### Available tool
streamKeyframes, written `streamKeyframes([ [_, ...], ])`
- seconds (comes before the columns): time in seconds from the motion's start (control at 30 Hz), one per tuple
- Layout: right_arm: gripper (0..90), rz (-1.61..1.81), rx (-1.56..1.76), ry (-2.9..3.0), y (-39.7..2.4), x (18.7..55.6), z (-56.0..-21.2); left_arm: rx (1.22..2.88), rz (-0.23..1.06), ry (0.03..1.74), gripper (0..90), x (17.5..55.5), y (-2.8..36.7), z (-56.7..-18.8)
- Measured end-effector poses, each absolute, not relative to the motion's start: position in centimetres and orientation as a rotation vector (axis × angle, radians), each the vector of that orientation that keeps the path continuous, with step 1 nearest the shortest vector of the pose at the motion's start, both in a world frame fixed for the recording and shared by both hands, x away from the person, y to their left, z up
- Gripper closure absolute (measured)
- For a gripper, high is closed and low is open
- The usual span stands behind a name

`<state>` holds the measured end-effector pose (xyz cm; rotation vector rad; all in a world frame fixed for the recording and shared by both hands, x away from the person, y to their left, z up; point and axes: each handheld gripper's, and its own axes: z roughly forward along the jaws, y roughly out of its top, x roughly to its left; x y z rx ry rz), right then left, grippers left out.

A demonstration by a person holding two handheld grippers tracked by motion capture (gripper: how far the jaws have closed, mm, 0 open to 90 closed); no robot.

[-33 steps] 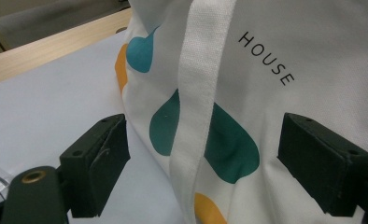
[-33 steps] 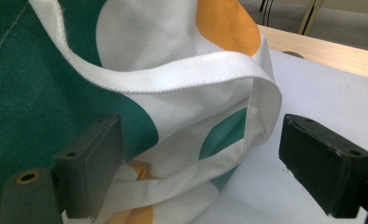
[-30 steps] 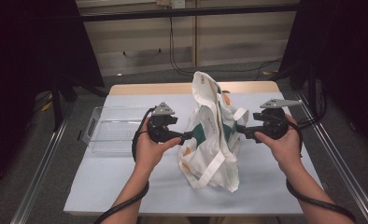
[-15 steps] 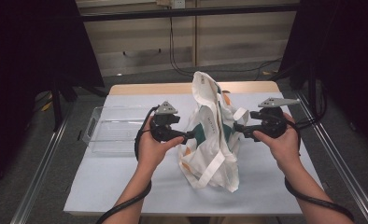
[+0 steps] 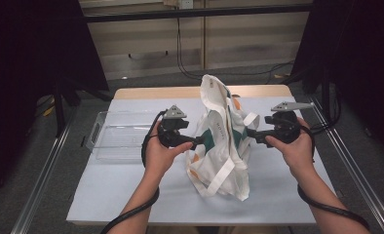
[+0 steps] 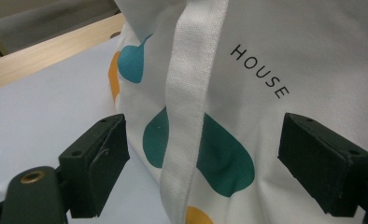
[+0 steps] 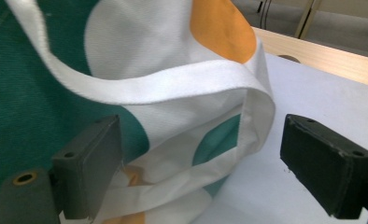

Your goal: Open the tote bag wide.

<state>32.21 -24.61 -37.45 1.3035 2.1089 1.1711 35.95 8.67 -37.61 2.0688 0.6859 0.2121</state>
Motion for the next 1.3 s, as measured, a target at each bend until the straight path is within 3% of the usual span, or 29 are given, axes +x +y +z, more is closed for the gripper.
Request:
streamKeyframes([
  [0.4, 14.2, 1.137, 1.315, 2.102, -25.2, 33.7, -37.8, 2.07, 0.21, 0.649, 22.7, 36.6, 8.0, -37.4],
  [0.93, 26.9, 1.127, 1.294, 2.128, -25.7, 35.5, -38.8, 2.081, 0.226, 0.683, 48.7, 37.9, 7.8, -37.5],
  [1.07, 38.0, 1.141, 1.28, 2.123, -25.8, 35.7, -38.7, 2.086, 0.237, 0.676, 54.9, 38.0, 7.5, -37.3],
  [1.17, 54.0, 1.165, 1.28, 2.119, -25.9, 35.6, -38.4, 2.087, 0.25, 0.674, 63.1, 37.9, 7.5, -37.2],
  [1.2, 54.0, 1.165, 1.28, 2.119, -25.9, 35.6, -38.4, 2.087, 0.25, 0.674, 65.0, 37.9, 7.5, -37.2],
  [1.23, 67.1, 1.155, 1.285, 2.133, -25.9, 35.5, -38.5, 2.093, 0.249, 0.665, 68.5, 38.0, 7.6, -37.2],
  [1.27, 67.1, 1.155, 1.285, 2.133, -25.9, 35.5, -38.5, 2.093, 0.249, 0.665, 71.4, 38.0, 7.6, -37.2],
  [1.3, 81.1, 1.149, 1.3, 2.124, -26.1, 35.4, -38.6, 2.087, 0.25, 0.673, 72.7, 38.0, 7.7, -37.2],
])
